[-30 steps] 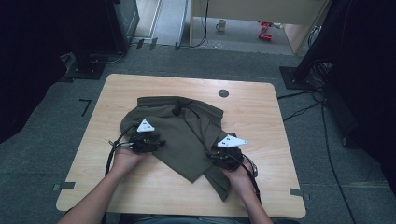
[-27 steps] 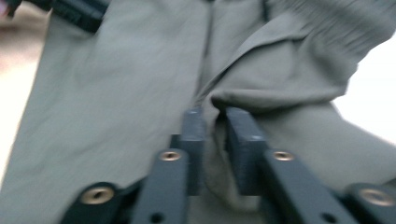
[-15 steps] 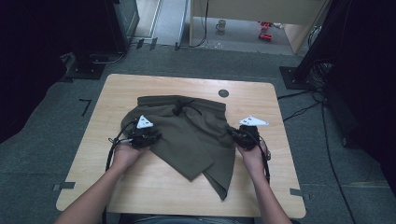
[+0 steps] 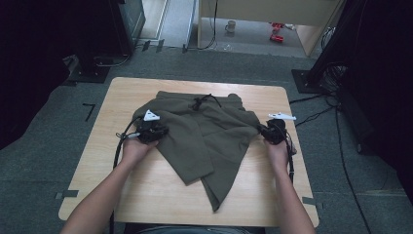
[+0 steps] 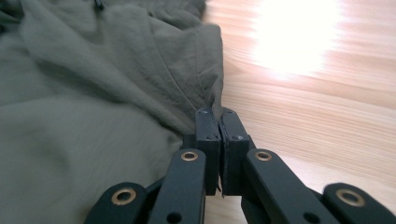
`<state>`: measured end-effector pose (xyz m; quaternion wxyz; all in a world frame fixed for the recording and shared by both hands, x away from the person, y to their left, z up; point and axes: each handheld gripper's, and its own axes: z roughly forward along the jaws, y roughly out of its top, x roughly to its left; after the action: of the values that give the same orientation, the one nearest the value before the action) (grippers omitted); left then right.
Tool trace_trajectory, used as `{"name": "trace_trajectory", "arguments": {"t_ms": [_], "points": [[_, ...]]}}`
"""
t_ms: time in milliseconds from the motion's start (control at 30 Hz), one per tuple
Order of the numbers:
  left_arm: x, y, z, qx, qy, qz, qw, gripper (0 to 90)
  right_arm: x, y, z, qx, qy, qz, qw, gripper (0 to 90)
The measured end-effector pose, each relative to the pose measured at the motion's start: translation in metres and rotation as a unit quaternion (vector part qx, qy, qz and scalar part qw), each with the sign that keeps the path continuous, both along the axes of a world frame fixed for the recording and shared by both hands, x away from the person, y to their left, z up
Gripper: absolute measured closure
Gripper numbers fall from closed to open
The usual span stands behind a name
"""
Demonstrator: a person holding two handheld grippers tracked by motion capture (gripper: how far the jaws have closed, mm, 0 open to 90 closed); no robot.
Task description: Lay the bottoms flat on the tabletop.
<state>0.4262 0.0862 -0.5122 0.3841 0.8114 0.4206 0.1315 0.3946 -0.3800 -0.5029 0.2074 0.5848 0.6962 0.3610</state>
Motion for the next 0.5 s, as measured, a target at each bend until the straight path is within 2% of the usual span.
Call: {"name": "trace_trajectory", "arguments": {"t_ms": [33, 167, 267, 333, 433, 500], "points": [[0.001, 0.0, 0.0, -0.004, 0.001, 0.003, 1.0, 78.3, 0.003, -0.007, -0.003, -0.001, 0.006, -0.012, 0.9999, 88.4], [0.004, 0.0, -0.001, -0.013, 0.004, 0.001, 0.9999, 77.3, 0.005, -0.015, -0.006, 0.007, 0.014, -0.02, 0.9997, 88.3], [0.004, 0.0, -0.001, -0.015, 0.003, 0.002, 0.9999, 75.3, 0.005, -0.015, -0.01, 0.006, 0.02, -0.02, 0.9996, 88.2], [0.004, -0.002, 0.0, -0.016, 0.01, 0.005, 0.9998, 69.8, 0.004, -0.013, -0.012, 0.003, 0.017, -0.019, 0.9997, 87.5], [0.003, -0.005, 0.001, -0.007, 0.009, 0.001, 0.9999, 66.8, 0.001, -0.013, -0.014, 0.012, 0.013, -0.018, 0.9997, 81.2], [0.003, -0.005, 0.003, -0.009, 0.017, 0.001, 0.9998, 66.1, -0.002, -0.014, -0.013, 0.018, 0.011, -0.015, 0.9997, 77.1]]}}
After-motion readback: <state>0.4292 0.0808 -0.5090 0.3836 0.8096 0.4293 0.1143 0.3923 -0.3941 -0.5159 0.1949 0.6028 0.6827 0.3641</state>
